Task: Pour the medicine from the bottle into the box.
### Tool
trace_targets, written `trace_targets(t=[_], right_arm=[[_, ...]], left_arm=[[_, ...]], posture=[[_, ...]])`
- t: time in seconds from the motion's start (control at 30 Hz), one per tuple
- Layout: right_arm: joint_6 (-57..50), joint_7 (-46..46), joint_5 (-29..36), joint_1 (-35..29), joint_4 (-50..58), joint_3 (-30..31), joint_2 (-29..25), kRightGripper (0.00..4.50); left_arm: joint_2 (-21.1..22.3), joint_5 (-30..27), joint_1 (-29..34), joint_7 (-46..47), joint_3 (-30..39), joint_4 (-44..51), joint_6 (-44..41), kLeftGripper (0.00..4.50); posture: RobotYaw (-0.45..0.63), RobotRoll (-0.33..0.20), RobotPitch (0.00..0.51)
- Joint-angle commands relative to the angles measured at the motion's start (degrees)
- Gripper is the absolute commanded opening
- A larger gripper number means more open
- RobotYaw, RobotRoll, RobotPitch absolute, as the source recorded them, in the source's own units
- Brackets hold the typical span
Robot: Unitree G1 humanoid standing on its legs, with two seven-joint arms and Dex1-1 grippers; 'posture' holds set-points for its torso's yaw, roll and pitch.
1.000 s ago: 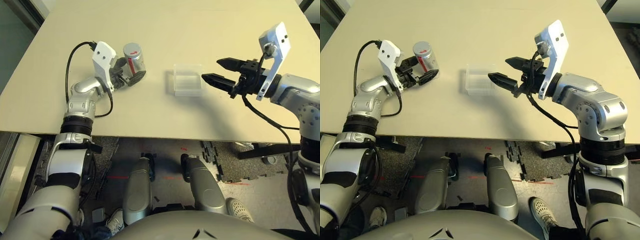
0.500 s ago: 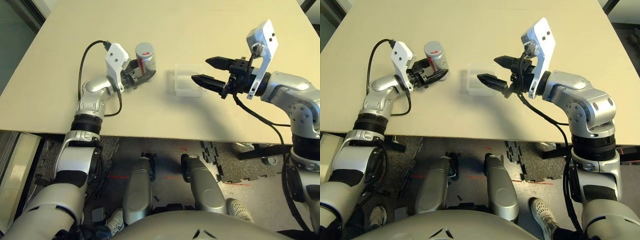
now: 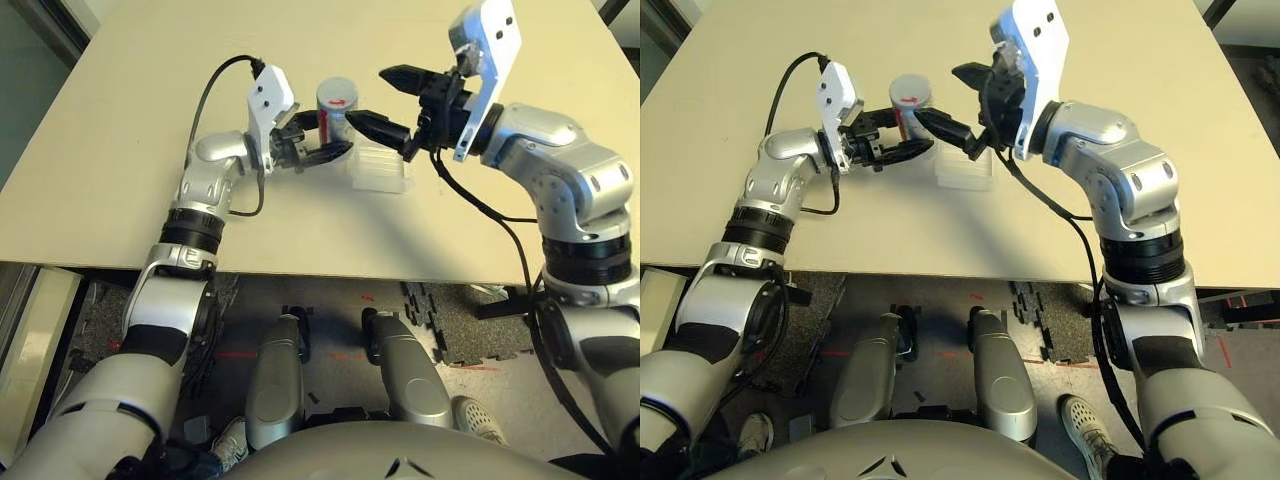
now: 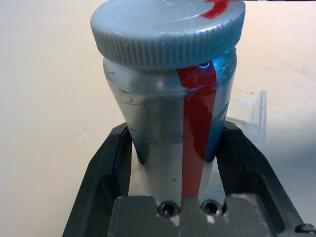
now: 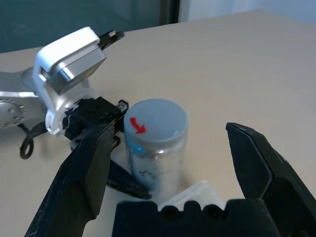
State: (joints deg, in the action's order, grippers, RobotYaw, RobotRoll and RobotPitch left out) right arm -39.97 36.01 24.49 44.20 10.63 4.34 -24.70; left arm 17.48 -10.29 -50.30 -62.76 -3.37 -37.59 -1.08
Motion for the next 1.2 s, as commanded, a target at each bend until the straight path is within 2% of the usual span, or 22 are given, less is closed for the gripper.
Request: trace_targets(t=[0.03, 0.23, 0.8, 1.2], right_arm=[[1.2, 0.6, -0.7, 0.6, -0.5, 1.1, 0.9, 4.5], [1.4, 0.7, -1.1, 1.1, -1.1, 0.9, 2.3, 4.5], [2.7, 1.4, -0.8, 2.0, -2.8, -0.2, 4.8, 4.5], [3.1, 1.8, -1.4, 5.0, -3.9, -0.4, 4.1, 4.5]], left_arm=[[-0.8, -0.7, -1.2, -0.7, -0.2, -1.0, -0.7, 2.68], [-0.6, -0.6, -1.4, -0.8, 0.1, -1.7, -0.2, 2.68], [6.6, -1.7, 2.0, -1.1, 2.9, 1.2, -1.7, 2.68], [1.3, -2.5, -4.0, -2.4, 1.7, -0.4, -3.1, 2.68]], posture=[[-0.1, 0.0, 0.2], [-0.09, 0.0, 0.197], [-0.05, 0.0, 0.187], [-0.07, 0.0, 0.168]])
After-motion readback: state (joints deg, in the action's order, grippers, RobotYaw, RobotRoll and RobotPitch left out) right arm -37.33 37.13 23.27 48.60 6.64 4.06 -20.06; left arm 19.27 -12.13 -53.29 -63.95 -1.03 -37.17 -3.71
